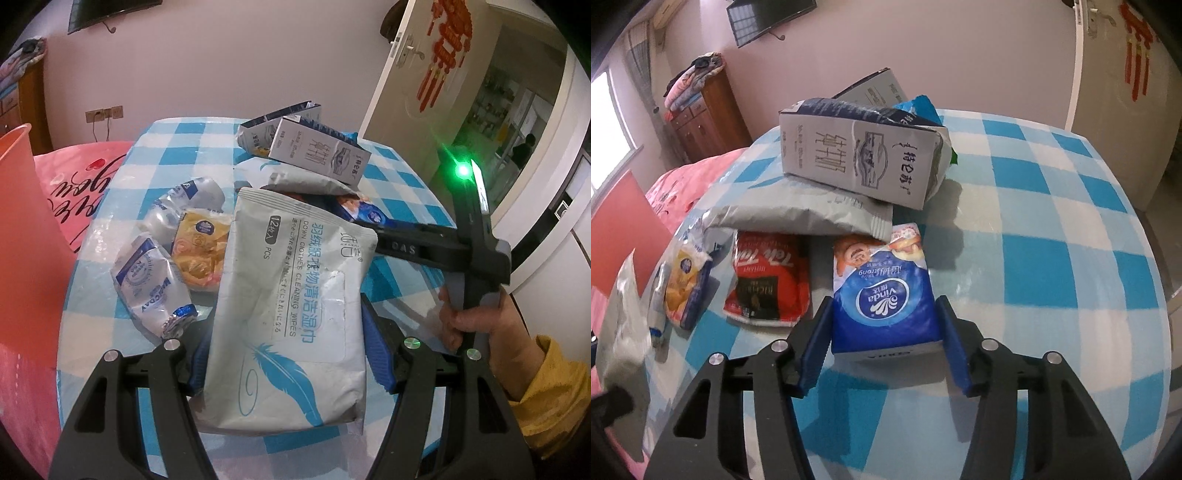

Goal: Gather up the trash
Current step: 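Carry both packs over the orange bucket and open both tools to drop them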

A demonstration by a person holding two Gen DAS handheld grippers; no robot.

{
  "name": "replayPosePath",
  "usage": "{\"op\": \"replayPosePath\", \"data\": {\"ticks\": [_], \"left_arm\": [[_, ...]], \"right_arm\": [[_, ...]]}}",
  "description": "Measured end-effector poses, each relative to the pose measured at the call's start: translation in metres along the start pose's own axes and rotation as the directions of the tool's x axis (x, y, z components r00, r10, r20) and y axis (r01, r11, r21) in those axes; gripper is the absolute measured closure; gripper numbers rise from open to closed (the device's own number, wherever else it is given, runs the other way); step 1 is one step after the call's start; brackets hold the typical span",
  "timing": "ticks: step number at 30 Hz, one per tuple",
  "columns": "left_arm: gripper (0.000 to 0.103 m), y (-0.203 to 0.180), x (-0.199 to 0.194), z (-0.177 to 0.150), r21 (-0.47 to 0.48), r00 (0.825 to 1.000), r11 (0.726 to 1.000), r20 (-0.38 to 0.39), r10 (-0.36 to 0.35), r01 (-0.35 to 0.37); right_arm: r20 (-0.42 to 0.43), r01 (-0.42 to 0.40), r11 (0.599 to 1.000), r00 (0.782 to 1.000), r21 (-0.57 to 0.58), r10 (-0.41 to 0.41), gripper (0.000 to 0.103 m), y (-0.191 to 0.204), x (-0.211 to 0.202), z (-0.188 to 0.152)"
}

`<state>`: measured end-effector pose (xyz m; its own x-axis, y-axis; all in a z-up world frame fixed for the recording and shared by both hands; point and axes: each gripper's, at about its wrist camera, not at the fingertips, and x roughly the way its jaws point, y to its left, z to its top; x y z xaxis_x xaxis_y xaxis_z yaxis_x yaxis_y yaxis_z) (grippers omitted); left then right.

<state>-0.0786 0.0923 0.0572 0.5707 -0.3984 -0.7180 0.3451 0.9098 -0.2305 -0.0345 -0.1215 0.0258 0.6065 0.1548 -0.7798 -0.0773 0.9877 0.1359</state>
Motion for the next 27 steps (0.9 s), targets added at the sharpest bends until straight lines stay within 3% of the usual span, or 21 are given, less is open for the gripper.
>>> {"op": "replayPosePath", "data": {"ticks": [9, 15, 23, 27], "left_arm": [[0.035, -0.003, -0.006, -0.004, 0.002, 1.000, 1.000, 0.019, -0.023, 0.023], [0.035, -0.005, -0.022, -0.002, 0.005, 0.997, 0.999, 0.062, -0.037, 0.037], [0.035, 0.011, -0.063, 0.019, -0.014, 0.985, 1.000, 0.173, -0.002, 0.004], [0.035, 0.037, -0.095, 0.034, -0.051, 0.965, 0.997, 0.255, 0.064, -0.053]], "right_arm": [[0.018, 0.012, 0.998, 1.000, 0.064, -0.014, 0.048, -0.010, -0.032, -0.029], [0.050, -0.033, 0.994, 0.998, 0.102, 0.028, 0.049, -0.009, -0.060, -0.036], [0.126, -0.164, 0.986, 0.979, 0.028, 0.159, 0.049, 0.042, -0.100, 0.004], [0.137, -0.241, 0.970, 0.960, -0.041, 0.244, 0.049, 0.083, -0.109, 0.029]]}}
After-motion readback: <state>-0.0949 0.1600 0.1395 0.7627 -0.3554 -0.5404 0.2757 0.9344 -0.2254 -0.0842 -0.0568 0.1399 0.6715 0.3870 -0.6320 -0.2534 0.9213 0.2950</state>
